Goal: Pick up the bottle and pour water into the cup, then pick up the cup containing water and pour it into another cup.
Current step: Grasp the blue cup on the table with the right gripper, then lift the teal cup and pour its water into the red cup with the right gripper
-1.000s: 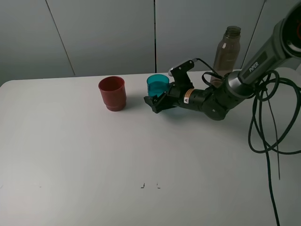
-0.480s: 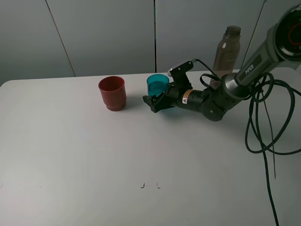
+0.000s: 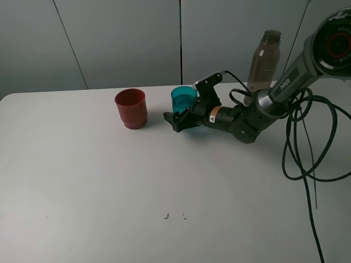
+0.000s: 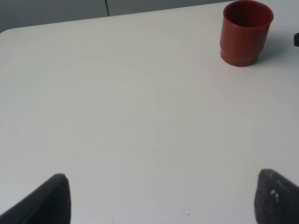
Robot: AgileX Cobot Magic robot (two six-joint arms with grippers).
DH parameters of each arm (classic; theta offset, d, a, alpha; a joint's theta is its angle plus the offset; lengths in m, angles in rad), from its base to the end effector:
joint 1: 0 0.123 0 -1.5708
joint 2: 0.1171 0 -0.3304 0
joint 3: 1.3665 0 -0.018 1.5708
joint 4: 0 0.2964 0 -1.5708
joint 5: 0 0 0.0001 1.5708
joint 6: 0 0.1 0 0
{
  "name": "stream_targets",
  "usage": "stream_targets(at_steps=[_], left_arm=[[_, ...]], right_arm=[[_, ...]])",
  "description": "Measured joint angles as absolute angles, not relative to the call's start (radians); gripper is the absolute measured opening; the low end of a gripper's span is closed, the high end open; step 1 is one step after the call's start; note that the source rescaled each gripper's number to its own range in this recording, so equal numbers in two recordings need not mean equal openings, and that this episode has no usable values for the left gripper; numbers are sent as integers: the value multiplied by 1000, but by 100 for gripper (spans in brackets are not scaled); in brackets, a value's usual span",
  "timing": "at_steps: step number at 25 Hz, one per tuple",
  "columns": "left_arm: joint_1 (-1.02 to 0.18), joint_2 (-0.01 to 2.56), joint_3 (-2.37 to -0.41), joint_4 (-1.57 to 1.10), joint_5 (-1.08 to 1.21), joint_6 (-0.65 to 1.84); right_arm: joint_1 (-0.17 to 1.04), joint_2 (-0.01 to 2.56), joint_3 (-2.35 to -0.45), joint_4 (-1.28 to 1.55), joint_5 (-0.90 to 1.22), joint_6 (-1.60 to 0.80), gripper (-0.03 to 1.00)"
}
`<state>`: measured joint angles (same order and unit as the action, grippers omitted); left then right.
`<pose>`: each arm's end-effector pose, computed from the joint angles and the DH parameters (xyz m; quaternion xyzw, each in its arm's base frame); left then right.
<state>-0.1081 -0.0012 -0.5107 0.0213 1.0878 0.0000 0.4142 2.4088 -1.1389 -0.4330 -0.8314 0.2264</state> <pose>-0.0051 0.0024 0.2962 0.0457 0.8559 -0.0172 0.5148 0.4325 0.2240 0.0092 -0.2837 0.7775 0.2209 0.5160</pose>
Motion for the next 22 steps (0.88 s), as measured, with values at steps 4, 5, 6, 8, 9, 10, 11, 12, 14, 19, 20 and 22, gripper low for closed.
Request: stream_targets(at_steps=[4,5,6,8,9,10,11,12,14,19,20,22], left_arm=[[-108,-1,-511,21,1088,0],[-108,-1,-511,21,1088,0],[-108,-1,-511,21,1088,0],[-108,-1,-511,21,1088,0],[-108,-1,-511,21,1088,0],[-108,-1,-511,21,1088,0],[-108,-1,-511,21,1088,0],[-108,-1,-511,21,1088,0],[-108,-1,-511,21,1088,0],[-108,-1,-511,21,1088,0],[-108,-1,-511,21,1088,0],[-108,-1,-511,21,1088,0]], right_arm=[[416,2411,-1140,-433,-836,226,38],[416,2411,-1140,-431,-839,226,16],[416,2413,-1140,-429,-841,226,5],[416,2413,-1140,-429,-843,226,5],[416,2414,-1140,-429,-843,226,5],[416,2414,-1140,-429,-845,226,5],[416,2415,-1140,-429,-847,226,5],[416,2415,-1140,-429,-848,226,5],[416,2415,-1140,-429,-848,226,5],[416,2415,-1140,-429,-848,228,5],[416,2415,-1140,-429,-848,228,5],[416,2413,-1140,-429,-842,230,5]])
